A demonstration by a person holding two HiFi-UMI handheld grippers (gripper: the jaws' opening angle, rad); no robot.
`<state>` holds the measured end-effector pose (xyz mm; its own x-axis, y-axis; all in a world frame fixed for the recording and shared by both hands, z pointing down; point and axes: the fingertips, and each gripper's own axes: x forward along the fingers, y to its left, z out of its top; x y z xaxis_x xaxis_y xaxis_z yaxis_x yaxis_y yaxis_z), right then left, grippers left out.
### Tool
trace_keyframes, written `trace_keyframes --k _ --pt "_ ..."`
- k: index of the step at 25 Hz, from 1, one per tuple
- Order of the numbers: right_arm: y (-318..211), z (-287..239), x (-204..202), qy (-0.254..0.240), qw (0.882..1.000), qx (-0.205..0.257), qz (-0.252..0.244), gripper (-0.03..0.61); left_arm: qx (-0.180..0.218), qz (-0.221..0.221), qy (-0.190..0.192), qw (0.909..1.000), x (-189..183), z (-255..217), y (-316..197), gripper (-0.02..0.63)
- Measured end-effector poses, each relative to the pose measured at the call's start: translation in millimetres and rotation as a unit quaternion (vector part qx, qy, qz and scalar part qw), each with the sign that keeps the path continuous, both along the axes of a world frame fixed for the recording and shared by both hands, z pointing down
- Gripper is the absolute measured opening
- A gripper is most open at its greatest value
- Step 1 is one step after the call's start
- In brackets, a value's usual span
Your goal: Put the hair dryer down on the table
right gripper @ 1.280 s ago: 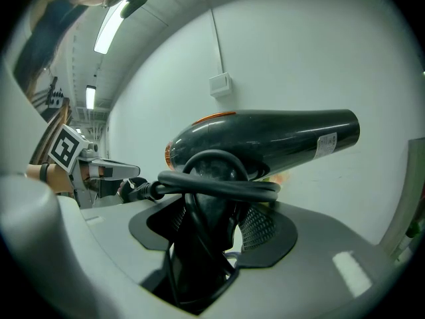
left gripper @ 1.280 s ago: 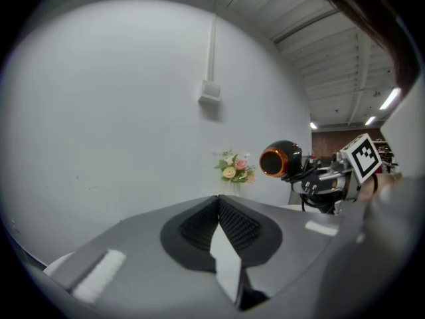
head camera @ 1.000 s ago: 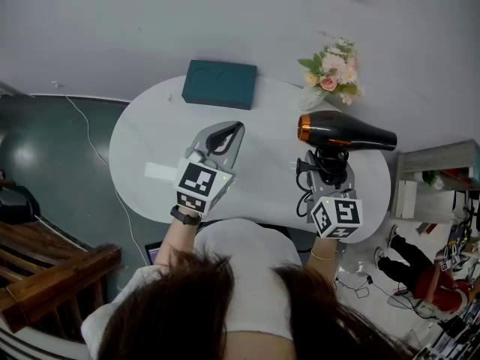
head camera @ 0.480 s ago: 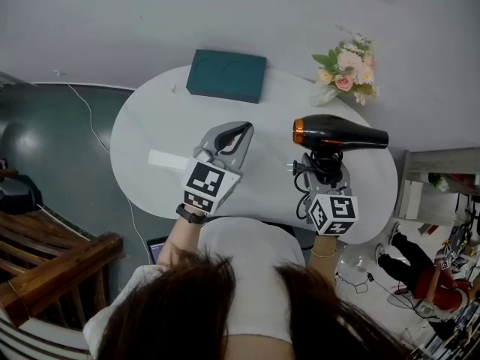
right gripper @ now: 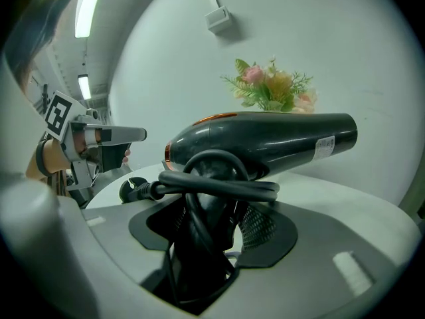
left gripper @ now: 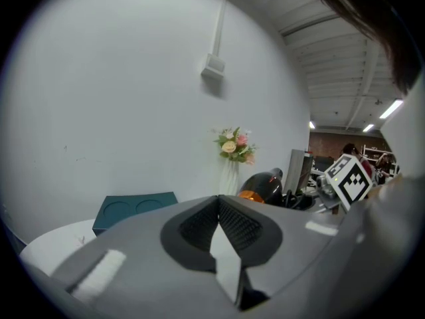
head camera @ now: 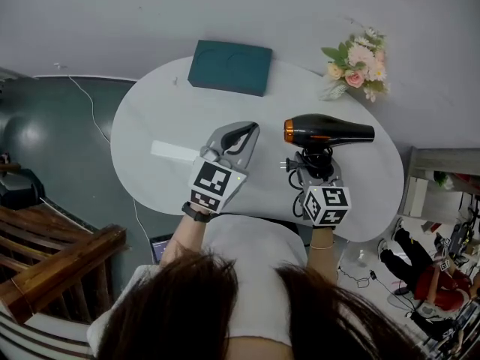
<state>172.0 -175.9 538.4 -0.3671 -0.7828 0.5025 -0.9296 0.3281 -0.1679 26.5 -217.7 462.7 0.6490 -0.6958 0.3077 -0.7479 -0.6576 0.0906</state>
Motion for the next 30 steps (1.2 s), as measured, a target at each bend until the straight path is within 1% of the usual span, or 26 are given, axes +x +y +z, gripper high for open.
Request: trace_keyframes --k 11,18,30 --pt "4 57 -17 -0.004 0.998 -0.065 -0.014 0.235 -0.020 0.008 -0.008 0.9997 1 25 6 0.058" --pt "6 84 -22 -0.005 0.995 -0.098 -0.013 0.235 -0.031 0.015 -0.013 0.9993 2 37 4 0.058" --pt "9 114 -22 -0.004 0.991 -0.136 -0.004 0.236 -0.045 0.032 -0.017 0.9983 12 49 1 0.058"
